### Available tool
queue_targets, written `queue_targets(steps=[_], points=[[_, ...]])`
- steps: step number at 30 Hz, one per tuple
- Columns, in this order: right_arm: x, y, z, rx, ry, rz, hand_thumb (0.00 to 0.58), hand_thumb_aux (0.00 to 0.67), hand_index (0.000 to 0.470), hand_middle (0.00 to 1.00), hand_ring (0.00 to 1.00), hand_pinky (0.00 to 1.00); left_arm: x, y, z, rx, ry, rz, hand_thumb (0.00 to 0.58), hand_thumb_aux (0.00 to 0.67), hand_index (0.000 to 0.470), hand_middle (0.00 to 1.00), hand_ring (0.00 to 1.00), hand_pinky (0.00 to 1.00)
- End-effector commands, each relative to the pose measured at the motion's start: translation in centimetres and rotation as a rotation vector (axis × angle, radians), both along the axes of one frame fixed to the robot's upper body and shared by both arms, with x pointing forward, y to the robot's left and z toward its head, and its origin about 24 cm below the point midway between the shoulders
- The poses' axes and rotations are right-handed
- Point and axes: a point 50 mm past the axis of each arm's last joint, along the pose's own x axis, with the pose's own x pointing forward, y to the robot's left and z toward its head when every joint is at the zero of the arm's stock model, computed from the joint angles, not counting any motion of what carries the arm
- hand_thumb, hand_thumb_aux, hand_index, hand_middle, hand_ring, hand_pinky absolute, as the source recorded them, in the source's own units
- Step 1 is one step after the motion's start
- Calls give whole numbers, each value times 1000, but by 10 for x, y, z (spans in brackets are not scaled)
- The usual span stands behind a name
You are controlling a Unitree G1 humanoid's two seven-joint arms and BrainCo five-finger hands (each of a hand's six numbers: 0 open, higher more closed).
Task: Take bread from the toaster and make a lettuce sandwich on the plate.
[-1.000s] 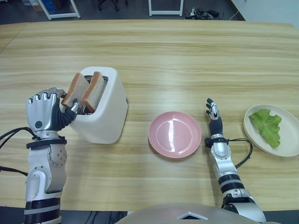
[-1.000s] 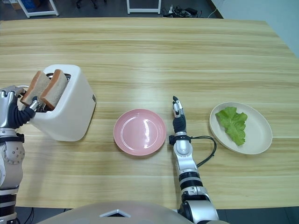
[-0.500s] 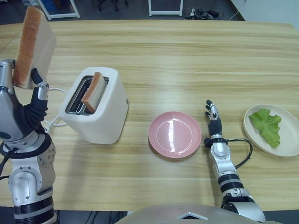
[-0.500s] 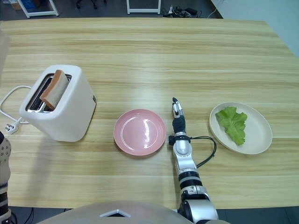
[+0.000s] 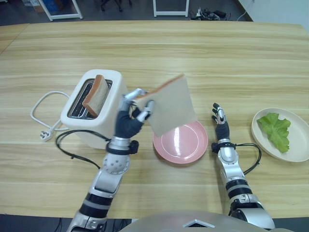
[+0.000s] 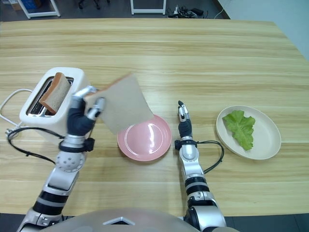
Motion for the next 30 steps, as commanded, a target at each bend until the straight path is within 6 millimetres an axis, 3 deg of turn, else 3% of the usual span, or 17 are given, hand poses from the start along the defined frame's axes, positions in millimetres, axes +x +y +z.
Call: queue_targets(steps=[1,7,12,13,14,15,17,18,25,28,30], points=[[-8,0,-14,1,80,-3,0,0,0,0,0,0,9,-14,-35,202,157,-20,580,670,470,1000,1000,1000],[-9,-1,-12,-20,69,-9,0,0,0,0,0,0,9,-28,-70,326,280,-105,580,670,470,1000,1000,1000],[-10,-1,-12,-19,72,-12,0,0,0,0,0,0,-4,-23,-75,397,334,-235,580,670,470,1000,1000,1000],[-10,-1,-12,-18,73,-11,0,0,0,0,0,0,-5,-22,-73,407,331,-239,556,533,374,1000,1000,1000],[-11,0,-12,-18,74,-11,0,0,0,0,0,0,-5,-20,-72,418,326,-237,422,321,225,1000,1000,1000],[-11,0,-12,-17,74,-10,0,0,0,0,0,0,-4,-17,-71,463,313,-217,0,0,0,1000,1000,1000],[-11,0,-12,-17,73,-8,0,0,0,0,0,0,-2,-12,-65,496,289,-180,0,0,0,863,863,863],[-11,0,-11,-18,72,-7,0,0,0,0,0,0,-2,-10,-61,514,261,-157,0,0,0,0,0,0],[-11,-1,-10,-21,68,-8,0,0,0,0,0,0,-2,-7,-5,609,-282,163,0,0,0,0,0,0],[-11,-3,-5,-52,41,-5,0,0,0,0,0,0,-14,-7,12,528,-463,216,0,0,0,0,0,0],[-11,-7,4,-91,-4,-14,0,0,0,0,0,0,-21,-7,13,468,-490,204,0,0,0,0,0,0]])
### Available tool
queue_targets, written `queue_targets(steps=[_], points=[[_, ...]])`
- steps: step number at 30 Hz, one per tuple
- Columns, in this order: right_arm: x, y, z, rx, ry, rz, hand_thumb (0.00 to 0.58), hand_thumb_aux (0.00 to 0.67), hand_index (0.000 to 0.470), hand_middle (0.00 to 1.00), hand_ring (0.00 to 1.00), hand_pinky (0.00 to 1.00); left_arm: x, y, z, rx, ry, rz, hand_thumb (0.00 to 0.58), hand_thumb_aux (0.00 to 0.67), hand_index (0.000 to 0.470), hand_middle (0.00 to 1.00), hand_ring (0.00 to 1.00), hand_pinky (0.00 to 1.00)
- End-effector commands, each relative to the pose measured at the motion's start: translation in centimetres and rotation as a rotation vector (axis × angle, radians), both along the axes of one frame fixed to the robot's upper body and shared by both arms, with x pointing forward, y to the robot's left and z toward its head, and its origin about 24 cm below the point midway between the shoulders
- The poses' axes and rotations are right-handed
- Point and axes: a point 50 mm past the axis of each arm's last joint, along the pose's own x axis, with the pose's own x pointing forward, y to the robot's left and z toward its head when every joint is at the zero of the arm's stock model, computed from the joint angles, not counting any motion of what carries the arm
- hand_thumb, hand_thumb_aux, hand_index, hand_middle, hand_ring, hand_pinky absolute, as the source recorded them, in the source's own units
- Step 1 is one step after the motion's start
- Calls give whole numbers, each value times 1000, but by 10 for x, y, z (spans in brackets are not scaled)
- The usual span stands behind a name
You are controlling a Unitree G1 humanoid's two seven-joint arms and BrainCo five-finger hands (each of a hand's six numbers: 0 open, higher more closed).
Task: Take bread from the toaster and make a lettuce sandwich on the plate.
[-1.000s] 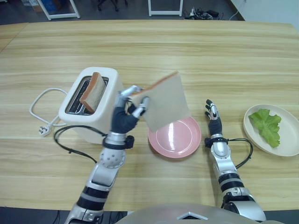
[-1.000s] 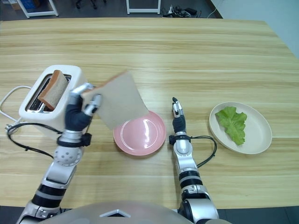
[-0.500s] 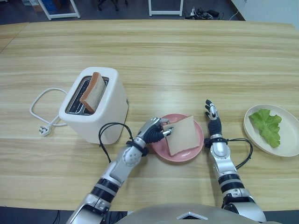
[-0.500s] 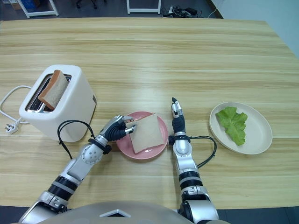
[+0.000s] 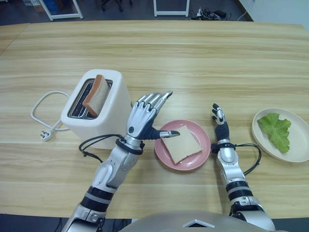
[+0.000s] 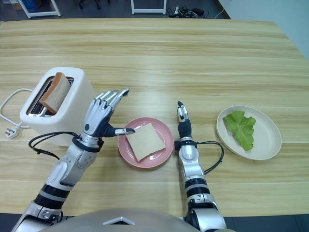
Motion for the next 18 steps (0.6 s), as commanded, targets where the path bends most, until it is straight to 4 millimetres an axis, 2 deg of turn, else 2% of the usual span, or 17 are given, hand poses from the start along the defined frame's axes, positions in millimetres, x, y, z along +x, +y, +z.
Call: queue_targets(steps=[1,3,5,8,11,14,16,18], points=[[-7,-11,8,-79,-33,-18,0,0,0,0,0,0,-13,3,0,-78,-41,-45,0,0,0,0,0,0],[-8,-20,28,-159,-137,-30,0,0,0,0,0,0,-14,5,-9,-162,33,-69,0,0,0,0,0,0],[-12,-36,55,-334,-275,-72,0,0,0,0,0,0,-11,8,-21,-310,162,-89,0,0,0,0,0,0],[-20,-75,103,-802,-469,-242,0,0,0,0,0,0,-4,12,-45,-513,353,-92,0,0,0,0,0,0],[-29,-108,132,-1227,-478,-336,0,0,0,0,0,0,-2,11,-61,-637,461,-105,0,0,0,0,0,0],[-32,-136,139,-1536,-343,-336,0,0,0,0,0,0,-3,8,-68,-699,516,-129,0,0,0,0,0,0],[-26,-162,124,-1658,-168,-303,0,0,0,0,0,0,-3,5,-70,-717,531,-140,0,0,0,0,0,0],[-24,-184,102,-1707,8,-253,0,0,0,0,0,0,-3,2,-71,-722,539,-149,0,0,0,0,0,0]])
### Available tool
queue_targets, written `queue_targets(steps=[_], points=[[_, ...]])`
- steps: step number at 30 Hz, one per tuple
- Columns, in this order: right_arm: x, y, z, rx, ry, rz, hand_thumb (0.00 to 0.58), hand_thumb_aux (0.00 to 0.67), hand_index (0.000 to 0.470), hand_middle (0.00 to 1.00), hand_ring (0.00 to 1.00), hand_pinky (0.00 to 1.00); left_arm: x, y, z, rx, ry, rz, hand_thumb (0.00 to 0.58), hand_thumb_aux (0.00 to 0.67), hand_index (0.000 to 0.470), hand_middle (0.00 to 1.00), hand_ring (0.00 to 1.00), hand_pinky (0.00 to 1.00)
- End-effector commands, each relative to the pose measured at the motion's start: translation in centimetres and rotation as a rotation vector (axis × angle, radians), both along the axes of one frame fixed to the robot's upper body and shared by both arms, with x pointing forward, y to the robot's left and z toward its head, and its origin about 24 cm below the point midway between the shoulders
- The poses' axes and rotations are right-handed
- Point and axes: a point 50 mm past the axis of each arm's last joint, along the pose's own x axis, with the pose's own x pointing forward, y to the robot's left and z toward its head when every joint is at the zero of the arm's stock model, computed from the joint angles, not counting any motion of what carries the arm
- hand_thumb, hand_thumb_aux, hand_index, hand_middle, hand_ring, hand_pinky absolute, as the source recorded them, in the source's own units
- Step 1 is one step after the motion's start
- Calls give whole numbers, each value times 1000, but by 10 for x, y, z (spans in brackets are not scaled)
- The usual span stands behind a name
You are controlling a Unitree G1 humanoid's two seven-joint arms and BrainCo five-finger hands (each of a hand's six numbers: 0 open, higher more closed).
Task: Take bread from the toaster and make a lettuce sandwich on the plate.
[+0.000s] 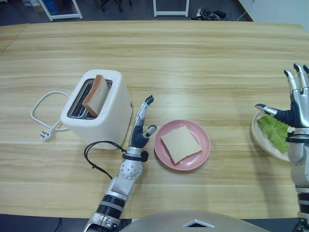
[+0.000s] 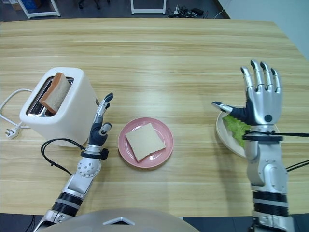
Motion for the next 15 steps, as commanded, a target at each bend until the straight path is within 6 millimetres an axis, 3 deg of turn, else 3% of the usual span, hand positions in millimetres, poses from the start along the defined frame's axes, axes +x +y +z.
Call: queue_targets(steps=[1,6,10,12,13,15], points=[[3,-38,-39,-49,261,-158,0,0,0,0,0,0,-1,-2,-6,-12,29,-11,0,0,0,0,0,0],[-2,-57,-76,-9,412,-230,0,0,0,0,0,0,-1,-4,-8,-1,40,-13,0,0,0,0,0,0],[-1,-62,-88,-9,479,-255,0,0,0,0,0,0,-2,-4,-8,8,40,-6,0,0,0,0,0,0],[-1,-63,-90,-9,490,-256,319,221,155,0,0,0,-2,-4,-8,10,40,-4,0,0,0,0,0,0],[0,-62,-90,-9,490,-251,487,402,282,0,0,0,-2,-3,-8,12,41,-3,0,0,0,0,0,0],[2,-60,-89,-11,481,-241,571,586,411,0,0,0,-3,-3,-9,15,44,0,0,0,0,0,0,0]])
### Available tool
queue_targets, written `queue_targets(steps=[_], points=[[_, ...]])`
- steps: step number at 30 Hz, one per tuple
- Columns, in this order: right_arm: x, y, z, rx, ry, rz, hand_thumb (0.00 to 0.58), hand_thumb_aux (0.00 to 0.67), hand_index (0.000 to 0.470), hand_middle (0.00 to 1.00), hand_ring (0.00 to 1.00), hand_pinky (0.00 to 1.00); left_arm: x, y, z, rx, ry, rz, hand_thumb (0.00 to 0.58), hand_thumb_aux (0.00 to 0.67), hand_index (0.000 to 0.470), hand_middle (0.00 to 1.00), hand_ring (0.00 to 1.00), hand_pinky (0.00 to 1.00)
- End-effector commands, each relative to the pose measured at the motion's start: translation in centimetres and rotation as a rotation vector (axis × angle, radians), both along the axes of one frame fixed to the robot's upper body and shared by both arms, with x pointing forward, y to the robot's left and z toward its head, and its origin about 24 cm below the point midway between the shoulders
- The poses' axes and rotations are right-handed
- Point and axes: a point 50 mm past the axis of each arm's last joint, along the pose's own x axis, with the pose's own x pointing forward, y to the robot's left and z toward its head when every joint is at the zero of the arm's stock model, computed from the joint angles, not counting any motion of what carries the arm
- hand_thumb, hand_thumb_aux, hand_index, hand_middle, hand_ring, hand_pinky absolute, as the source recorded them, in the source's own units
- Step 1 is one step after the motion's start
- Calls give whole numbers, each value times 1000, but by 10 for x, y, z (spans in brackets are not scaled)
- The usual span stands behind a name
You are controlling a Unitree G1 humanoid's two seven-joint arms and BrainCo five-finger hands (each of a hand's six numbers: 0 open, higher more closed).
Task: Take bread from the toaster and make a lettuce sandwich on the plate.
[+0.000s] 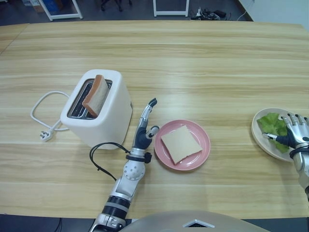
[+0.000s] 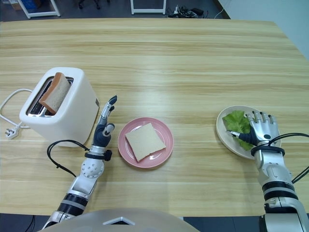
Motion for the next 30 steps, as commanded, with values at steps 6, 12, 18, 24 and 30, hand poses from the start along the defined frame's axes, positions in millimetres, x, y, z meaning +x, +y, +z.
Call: queue_targets(steps=[6,12,18,24,30], points=[[9,7,20,-2,-101,49,580,670,470,0,0,0,-1,2,-3,25,14,11,0,0,0,0,0,0],[11,26,43,-1,-226,127,580,670,470,0,0,0,0,1,-5,31,19,15,0,0,0,0,0,0],[19,99,88,102,-455,379,580,670,470,0,0,0,1,2,-6,18,22,25,0,0,0,0,0,0],[40,180,93,206,-508,626,580,670,470,0,0,0,6,1,-9,-15,36,26,0,0,0,0,0,0],[46,248,56,312,-371,800,580,670,470,0,0,0,11,1,-11,-55,47,29,0,0,0,0,0,0]])
